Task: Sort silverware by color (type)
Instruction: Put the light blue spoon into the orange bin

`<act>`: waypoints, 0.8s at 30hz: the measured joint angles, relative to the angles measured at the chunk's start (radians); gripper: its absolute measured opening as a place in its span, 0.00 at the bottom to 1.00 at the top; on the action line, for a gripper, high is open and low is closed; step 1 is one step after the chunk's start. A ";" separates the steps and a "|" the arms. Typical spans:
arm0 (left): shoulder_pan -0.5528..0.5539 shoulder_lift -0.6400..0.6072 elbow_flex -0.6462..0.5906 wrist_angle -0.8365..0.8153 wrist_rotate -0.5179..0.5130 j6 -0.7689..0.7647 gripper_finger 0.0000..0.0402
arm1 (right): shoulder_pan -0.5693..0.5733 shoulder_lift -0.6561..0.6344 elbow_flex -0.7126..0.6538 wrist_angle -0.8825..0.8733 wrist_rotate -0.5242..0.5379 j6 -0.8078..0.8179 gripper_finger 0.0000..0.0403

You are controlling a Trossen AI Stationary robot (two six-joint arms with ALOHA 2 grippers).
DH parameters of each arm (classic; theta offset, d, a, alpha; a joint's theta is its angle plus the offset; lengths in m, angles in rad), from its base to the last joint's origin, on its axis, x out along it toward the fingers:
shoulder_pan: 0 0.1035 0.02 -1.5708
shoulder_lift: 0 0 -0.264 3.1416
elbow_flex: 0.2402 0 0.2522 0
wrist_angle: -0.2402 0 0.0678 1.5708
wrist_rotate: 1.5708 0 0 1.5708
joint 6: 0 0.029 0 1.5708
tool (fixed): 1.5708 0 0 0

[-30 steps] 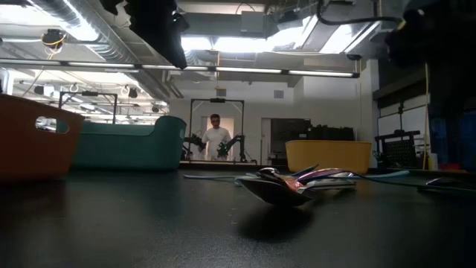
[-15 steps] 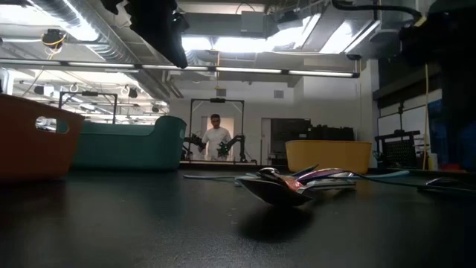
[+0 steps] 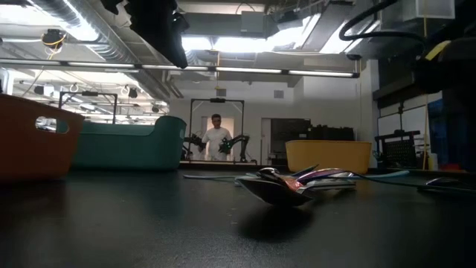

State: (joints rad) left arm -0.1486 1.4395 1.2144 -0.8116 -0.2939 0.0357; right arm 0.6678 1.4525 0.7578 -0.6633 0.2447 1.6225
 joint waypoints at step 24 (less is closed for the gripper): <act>0.000 0.000 0.000 0.002 0.000 0.000 0.22 | 0.000 0.121 0.003 0.043 0.022 0.004 0.24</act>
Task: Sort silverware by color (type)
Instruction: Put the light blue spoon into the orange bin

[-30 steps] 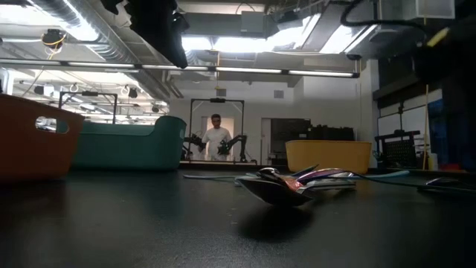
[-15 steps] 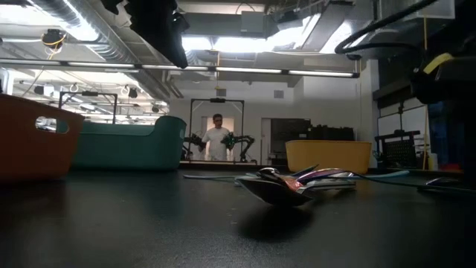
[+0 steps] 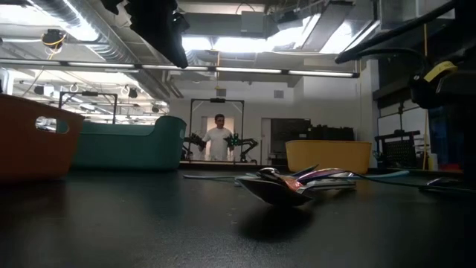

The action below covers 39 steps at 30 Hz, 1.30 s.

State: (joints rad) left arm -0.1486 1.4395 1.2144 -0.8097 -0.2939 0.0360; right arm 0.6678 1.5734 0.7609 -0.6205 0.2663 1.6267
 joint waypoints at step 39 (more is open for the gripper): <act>-0.066 -0.459 -0.067 -0.146 -0.043 -0.128 0.22 | -0.009 0.001 0.222 -0.187 -0.028 -0.156 0.00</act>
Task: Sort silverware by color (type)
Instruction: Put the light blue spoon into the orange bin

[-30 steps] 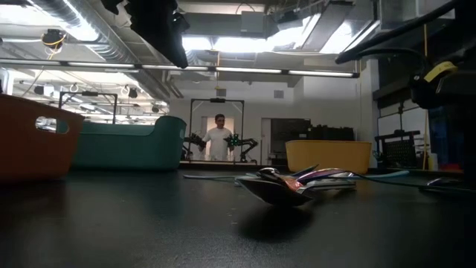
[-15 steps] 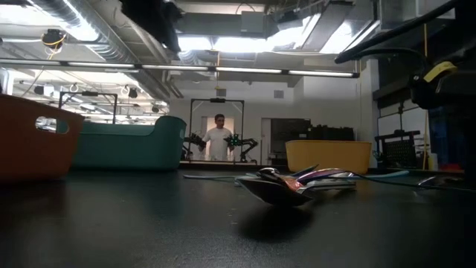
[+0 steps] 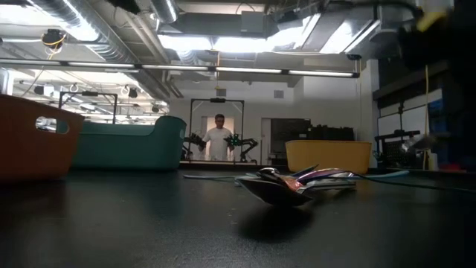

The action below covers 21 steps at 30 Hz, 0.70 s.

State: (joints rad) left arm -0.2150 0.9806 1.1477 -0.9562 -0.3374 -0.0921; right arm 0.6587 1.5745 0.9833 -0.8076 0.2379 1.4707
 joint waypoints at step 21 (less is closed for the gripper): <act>-0.041 -0.461 -0.410 0.167 -0.048 -0.039 0.22 | -0.346 0.004 0.351 0.208 0.023 -0.772 0.00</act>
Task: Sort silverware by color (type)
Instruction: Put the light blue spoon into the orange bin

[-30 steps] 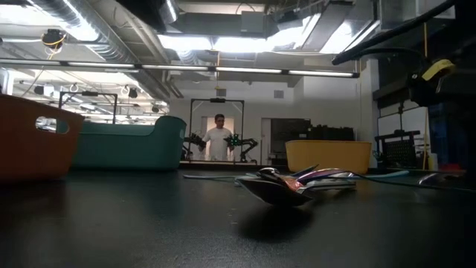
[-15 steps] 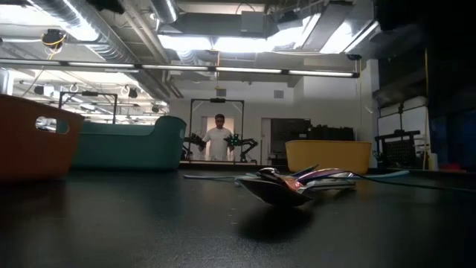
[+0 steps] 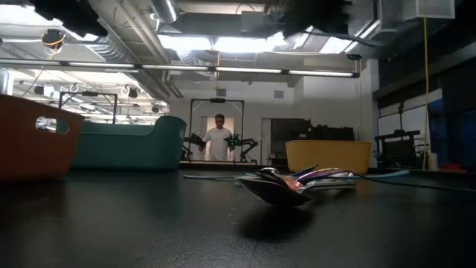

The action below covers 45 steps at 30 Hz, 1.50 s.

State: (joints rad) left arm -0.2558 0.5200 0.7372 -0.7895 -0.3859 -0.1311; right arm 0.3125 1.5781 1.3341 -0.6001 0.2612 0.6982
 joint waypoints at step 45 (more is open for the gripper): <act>0.000 0.134 -0.013 0.411 -0.095 -0.153 0.23 | -0.339 0.252 0.001 0.850 -0.460 -0.470 0.00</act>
State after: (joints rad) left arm -0.2558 0.6540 0.7246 -0.3782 -0.4807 -0.2844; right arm -0.0265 1.8301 1.3354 0.2499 -0.1988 0.2283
